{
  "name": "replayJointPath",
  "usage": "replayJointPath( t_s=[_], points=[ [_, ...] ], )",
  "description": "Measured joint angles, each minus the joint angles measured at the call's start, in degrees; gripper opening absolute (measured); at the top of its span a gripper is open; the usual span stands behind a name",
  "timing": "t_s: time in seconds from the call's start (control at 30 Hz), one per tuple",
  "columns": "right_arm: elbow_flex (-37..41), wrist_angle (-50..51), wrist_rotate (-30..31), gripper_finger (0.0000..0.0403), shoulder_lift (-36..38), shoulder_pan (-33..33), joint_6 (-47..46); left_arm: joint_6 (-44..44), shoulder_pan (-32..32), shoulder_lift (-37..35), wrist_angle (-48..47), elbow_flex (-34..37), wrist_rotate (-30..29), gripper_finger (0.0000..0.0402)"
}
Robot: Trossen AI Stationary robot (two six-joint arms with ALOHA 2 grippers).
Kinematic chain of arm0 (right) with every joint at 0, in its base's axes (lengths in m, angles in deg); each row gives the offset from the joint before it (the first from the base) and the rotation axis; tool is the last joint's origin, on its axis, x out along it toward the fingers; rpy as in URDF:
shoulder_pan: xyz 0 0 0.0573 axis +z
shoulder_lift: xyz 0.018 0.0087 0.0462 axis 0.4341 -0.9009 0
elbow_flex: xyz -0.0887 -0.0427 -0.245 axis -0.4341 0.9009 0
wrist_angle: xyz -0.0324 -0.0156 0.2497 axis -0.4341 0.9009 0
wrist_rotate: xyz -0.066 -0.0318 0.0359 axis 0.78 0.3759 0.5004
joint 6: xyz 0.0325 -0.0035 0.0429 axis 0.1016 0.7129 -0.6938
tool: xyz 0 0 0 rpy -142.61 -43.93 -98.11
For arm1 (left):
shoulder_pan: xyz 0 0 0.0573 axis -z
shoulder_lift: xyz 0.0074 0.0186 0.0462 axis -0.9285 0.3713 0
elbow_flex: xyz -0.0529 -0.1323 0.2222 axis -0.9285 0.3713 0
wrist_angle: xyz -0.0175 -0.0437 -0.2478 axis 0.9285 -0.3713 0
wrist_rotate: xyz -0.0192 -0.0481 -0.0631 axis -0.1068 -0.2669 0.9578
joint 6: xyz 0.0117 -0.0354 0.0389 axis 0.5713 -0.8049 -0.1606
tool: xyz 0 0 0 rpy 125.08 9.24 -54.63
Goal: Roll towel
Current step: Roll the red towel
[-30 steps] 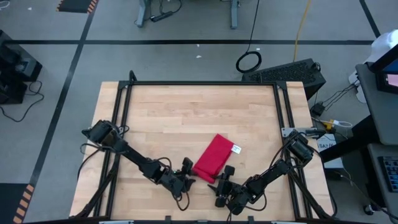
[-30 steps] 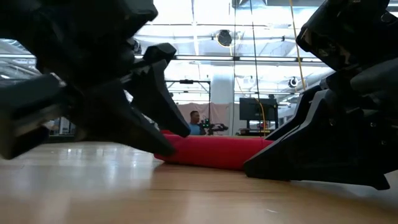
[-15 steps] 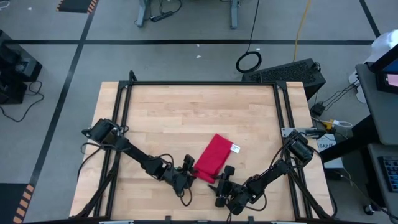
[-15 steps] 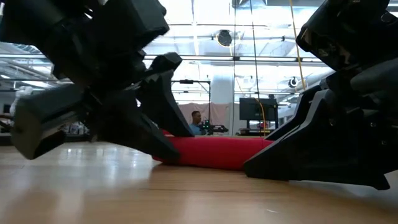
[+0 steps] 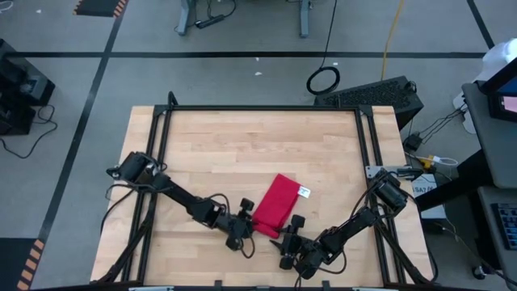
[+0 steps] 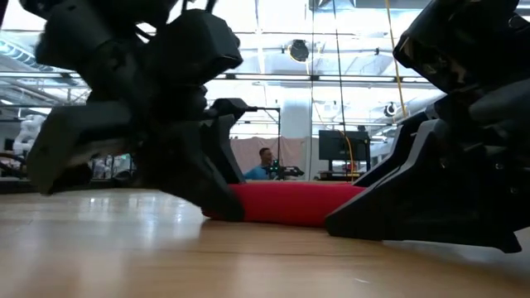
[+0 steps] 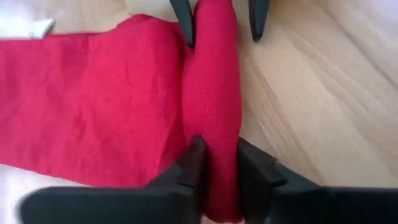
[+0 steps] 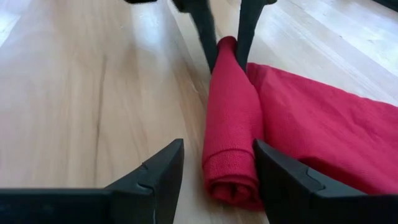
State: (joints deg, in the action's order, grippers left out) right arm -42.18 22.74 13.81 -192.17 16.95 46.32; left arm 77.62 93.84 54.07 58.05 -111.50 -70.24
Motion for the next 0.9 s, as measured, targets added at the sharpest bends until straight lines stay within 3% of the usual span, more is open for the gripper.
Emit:
replayJointPath(
  t_s=[0.1,0.4,0.57,0.73,0.9],
  points=[
    [0.0,1.4,-0.6,0.0180,1.0,0.1,0.1,-2.4,-1.0,0.0,-2.4,-1.3,4.5,0.0032],
    [0.3,9.1,-3.7,0.0181,6.8,1.8,0.2,-12.4,-4.8,0.1,-7.4,-5.0,23.1,0.0031],
    [0.2,12.8,-1.2,0.0181,10.5,4.7,0.5,-18.2,-7.6,0.2,-7.4,-5.1,31.0,0.0031],
    [0.2,6.2,4.4,0.0181,9.9,7.0,6.9,-23.5,-9.7,0.3,-7.5,-5.1,34.8,0.0031],
    [0.2,-4.6,6.2,0.0181,5.6,5.7,13.5,-25.0,-10.7,0.7,-7.0,-5.0,35.6,0.0031]
  ],
)
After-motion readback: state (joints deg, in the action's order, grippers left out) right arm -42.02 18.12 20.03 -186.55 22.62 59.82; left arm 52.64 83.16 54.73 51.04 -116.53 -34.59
